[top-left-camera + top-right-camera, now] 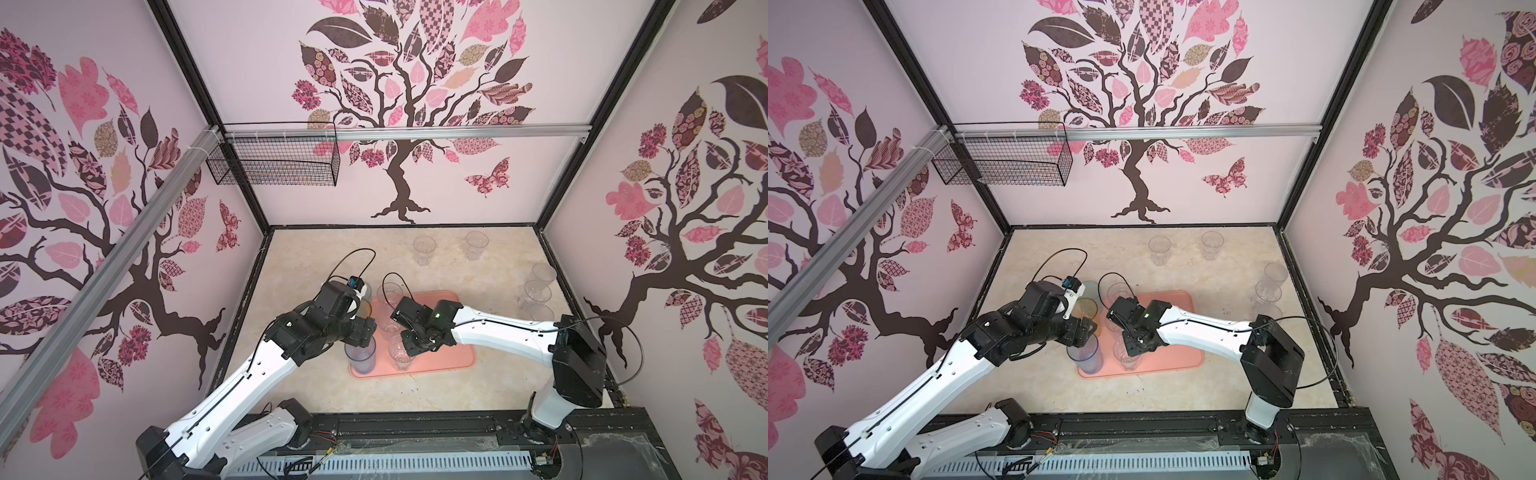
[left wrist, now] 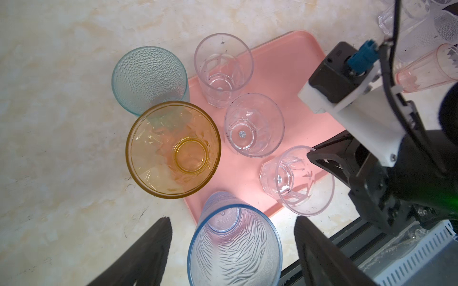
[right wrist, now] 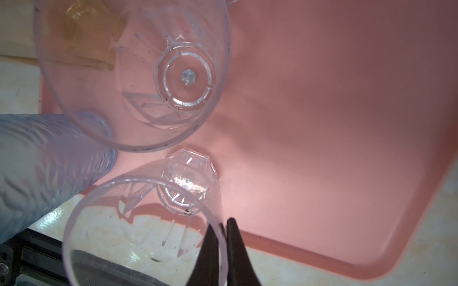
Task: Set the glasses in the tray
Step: 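Carry the clear cup with right gripper onto the tray beside the others, then open right gripper and raise it off the placed clear cup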
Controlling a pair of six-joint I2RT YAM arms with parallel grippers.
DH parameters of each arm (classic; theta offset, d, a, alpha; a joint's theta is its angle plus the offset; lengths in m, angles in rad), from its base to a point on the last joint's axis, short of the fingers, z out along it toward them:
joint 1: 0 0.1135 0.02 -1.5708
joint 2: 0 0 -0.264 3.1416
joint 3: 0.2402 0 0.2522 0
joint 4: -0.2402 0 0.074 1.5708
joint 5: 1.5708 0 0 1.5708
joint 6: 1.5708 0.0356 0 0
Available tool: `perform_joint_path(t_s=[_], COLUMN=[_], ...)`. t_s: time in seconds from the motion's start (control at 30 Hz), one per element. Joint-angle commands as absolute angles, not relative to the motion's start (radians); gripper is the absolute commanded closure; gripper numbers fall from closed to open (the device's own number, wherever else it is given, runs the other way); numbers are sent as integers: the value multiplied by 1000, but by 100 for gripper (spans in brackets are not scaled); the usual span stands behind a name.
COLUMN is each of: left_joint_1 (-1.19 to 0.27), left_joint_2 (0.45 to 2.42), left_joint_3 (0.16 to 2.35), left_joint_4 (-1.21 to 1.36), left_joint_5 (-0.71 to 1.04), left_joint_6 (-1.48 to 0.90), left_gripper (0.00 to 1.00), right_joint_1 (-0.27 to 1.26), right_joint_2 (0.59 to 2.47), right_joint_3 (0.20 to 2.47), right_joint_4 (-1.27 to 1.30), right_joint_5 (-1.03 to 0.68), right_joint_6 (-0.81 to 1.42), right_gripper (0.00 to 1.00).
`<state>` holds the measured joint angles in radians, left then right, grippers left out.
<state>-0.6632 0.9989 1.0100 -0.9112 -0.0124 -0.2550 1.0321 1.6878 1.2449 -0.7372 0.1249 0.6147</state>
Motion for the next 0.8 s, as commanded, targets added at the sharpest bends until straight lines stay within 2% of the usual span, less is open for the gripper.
perform_joint_path(t_s=[0.0,0.27,0.47,0.77], left_joint_1=[-658,-655,-653,-652], left_joint_2=[1006,1011,1014,1003], left_joint_3=[976,973,976,988], left_joint_4=[-887,-875,-876,-881], left_joint_5=[11,14,15,11], left_joint_6=[-264,-265,-260,-261], left_gripper=[18,18,18,18], right_joint_1=[1040,1042,1042,1037], right_joint_2=[1719,1737,1714,1667], right_joint_3=[1292,1290,1301,1338], right_joint_4=[-726,-724,-715,-734], right_joint_5=[116,117,120,139], right_joint_6=[631,624,622,611], right_gripper=[100,100,82,73])
